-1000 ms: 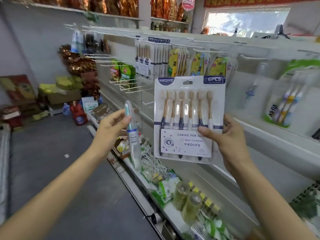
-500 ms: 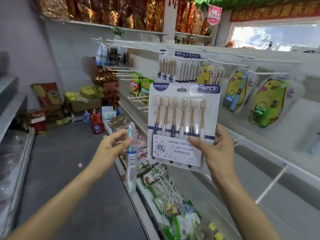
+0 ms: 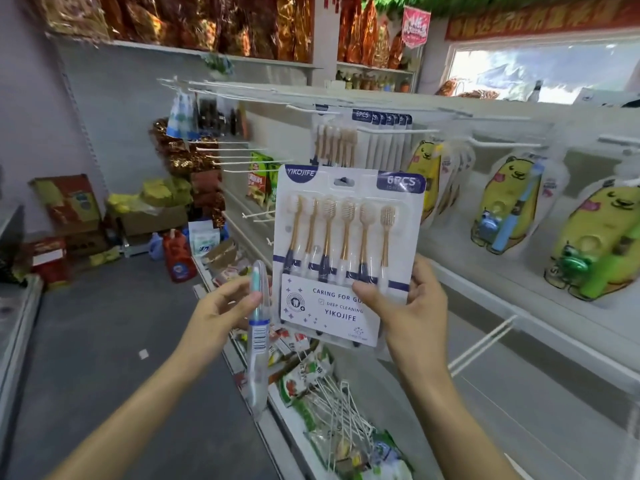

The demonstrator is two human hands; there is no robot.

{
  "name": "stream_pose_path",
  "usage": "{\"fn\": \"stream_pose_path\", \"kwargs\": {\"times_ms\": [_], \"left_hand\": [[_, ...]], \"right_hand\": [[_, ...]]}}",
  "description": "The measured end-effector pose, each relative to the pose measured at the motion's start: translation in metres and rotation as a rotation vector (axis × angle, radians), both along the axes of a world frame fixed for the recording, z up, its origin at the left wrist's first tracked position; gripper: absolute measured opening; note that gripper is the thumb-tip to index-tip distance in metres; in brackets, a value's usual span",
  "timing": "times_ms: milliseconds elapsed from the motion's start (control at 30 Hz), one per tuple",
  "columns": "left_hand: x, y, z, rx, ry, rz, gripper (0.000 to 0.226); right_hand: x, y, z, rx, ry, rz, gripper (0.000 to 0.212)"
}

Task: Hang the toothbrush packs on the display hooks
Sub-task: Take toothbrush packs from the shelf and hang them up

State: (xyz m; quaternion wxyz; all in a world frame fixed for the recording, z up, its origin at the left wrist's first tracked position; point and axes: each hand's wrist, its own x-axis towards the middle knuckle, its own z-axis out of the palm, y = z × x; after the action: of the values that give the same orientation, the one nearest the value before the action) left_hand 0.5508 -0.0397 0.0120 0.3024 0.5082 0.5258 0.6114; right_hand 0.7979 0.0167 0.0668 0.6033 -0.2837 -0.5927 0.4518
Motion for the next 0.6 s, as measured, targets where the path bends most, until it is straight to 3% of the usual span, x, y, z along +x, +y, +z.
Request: {"fn": "stream_pose_path", "kwargs": {"times_ms": [33, 133, 200, 333, 433, 500, 600], "left_hand": [[-0.006, 0.004, -0.003, 0.002, -0.007, -0.022, 0.04], [-0.017, 0.02, -0.009, 0.007, -0.051, -0.027, 0.02], [-0.026, 0.028, -0.012, 0.021, -0.045, -0.043, 0.035], [-0.056, 0.048, -0.01, 0.007, -0.055, -0.101, 0.033], [-0.088, 0.068, -0.009, -0.01, -0.057, -0.145, 0.015], [-0.111, 0.082, -0.007, -0.009, -0.039, -0.202, 0.027], [-0.138, 0.1, -0.003, -0.016, -0.024, -0.257, 0.024]], "right_hand": [[-0.004, 0.002, 0.0, -0.001, 0.0, -0.015, 0.045], [-0.018, 0.008, -0.001, -0.014, -0.001, -0.039, 0.045], [-0.03, 0.014, -0.002, -0.025, 0.005, -0.044, 0.046], [-0.059, 0.026, -0.002, -0.025, -0.026, -0.078, 0.047], [-0.084, 0.038, -0.001, -0.016, -0.054, -0.123, 0.047], [-0.104, 0.046, 0.003, 0.001, -0.062, -0.155, 0.046], [-0.127, 0.058, 0.008, 0.019, -0.075, -0.195, 0.044]]}}
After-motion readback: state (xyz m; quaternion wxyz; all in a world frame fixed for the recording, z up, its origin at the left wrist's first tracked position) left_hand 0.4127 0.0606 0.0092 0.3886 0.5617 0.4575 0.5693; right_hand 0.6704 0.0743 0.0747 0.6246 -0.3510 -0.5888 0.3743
